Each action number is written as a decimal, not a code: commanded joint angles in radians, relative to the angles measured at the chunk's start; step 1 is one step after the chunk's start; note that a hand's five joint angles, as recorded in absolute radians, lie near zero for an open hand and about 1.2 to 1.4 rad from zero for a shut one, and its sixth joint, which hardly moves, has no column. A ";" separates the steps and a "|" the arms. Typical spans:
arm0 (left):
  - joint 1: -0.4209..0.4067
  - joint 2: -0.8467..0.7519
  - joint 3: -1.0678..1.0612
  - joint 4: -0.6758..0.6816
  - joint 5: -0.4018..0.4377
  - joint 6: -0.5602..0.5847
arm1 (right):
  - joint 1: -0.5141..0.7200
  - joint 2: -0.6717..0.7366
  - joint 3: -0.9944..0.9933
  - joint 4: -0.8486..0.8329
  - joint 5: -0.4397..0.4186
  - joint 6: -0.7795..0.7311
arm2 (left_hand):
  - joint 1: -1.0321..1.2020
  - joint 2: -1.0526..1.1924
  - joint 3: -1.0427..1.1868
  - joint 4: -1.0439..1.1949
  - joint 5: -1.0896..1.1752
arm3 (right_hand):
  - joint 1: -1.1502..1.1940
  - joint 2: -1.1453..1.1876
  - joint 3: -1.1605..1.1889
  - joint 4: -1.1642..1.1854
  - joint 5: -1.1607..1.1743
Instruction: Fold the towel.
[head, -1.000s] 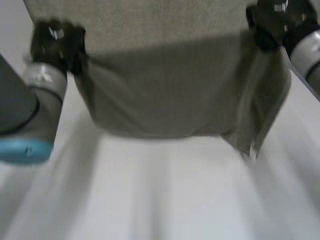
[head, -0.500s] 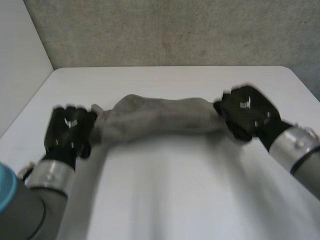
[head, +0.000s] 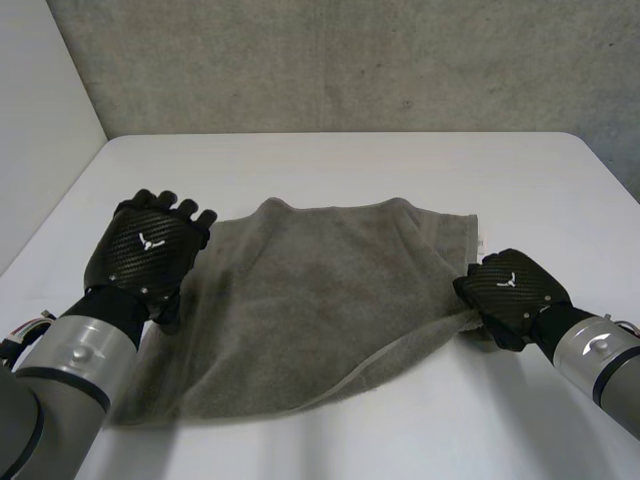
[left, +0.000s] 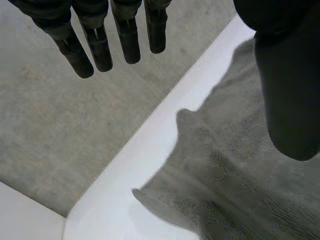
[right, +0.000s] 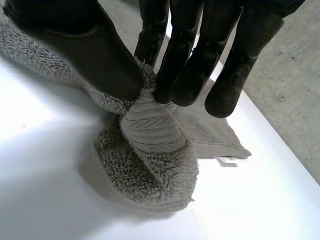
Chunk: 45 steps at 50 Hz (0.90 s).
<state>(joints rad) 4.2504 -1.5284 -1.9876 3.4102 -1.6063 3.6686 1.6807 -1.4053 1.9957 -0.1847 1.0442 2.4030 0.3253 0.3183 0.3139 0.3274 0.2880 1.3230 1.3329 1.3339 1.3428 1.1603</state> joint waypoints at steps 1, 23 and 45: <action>-0.006 -0.053 -0.034 -0.121 -0.001 -0.013 | -0.010 0.017 -0.001 -0.004 0.049 0.053 | -0.056 -0.049 -0.045 -0.058 -0.193 | 0.073 0.063 0.062 0.053 0.061; 0.003 0.014 -0.286 0.009 0.006 -0.071 | -0.006 0.065 -0.025 0.005 0.129 0.189 | 0.053 0.060 0.064 0.050 -0.085 | 0.073 0.063 0.062 0.053 0.061; 0.008 -0.191 -0.293 0.155 0.000 -0.065 | -0.006 0.078 -0.018 0.005 0.129 0.185 | 0.111 0.118 0.123 0.109 -0.026 | 0.073 0.063 0.062 0.053 0.061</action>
<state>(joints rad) 4.2577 -1.6810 -2.2921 3.5679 -1.6021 3.6012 1.6749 -1.3294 1.9771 -0.1795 1.1726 2.5884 0.4727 0.4659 0.4729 0.4697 0.4795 1.3231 1.3329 1.3340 1.3428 1.1605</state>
